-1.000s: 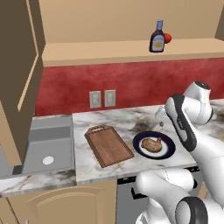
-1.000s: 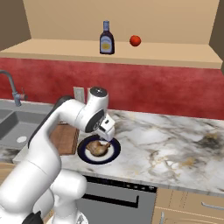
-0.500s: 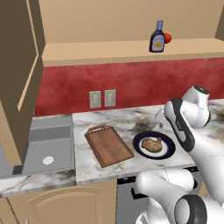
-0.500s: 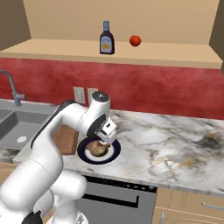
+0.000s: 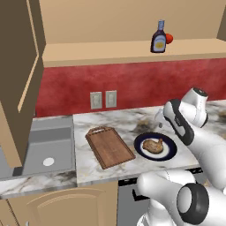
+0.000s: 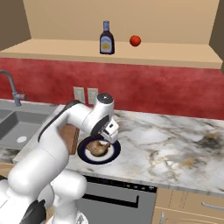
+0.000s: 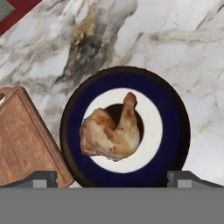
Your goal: Pick the chicken drumstick from the plate and place it on the cutting board. Then pick the condiment bottle from the cabinet and place it next to the cutting board.
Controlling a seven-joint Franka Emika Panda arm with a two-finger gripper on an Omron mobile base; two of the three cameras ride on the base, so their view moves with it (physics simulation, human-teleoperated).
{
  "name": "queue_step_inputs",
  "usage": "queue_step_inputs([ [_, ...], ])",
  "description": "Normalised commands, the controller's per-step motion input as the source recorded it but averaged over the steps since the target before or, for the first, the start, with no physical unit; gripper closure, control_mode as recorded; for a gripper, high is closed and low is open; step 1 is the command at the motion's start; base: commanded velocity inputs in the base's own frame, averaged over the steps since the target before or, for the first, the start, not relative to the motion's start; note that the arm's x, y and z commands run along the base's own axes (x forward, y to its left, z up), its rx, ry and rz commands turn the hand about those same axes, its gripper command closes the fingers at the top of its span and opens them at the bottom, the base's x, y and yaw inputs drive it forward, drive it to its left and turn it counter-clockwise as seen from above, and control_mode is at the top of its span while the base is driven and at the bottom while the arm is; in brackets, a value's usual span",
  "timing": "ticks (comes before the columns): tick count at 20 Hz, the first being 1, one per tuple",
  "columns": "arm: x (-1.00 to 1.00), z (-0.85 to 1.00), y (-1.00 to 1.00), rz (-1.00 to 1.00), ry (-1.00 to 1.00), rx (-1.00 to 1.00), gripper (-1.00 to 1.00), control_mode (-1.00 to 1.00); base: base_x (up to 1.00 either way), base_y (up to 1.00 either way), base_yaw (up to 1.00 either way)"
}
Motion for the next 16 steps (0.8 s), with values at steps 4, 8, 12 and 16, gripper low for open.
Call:
queue_step_inputs([
  [4,0.03,-0.18,-0.10,-0.03,0.00,0.02,-1.00,-1.00,0.00,0.00,0.00],
  [8,0.00,-0.24,-0.01,-0.02,0.00,0.00,-1.00,-1.00,0.00,0.00,0.00],
  [12,0.00,-0.28,0.00,-0.02,0.00,0.00,-1.00,-1.00,0.00,0.00,0.00],
  [16,0.00,-0.27,0.00,-0.02,0.00,0.00,-1.00,-1.00,0.00,0.00,0.00],
])
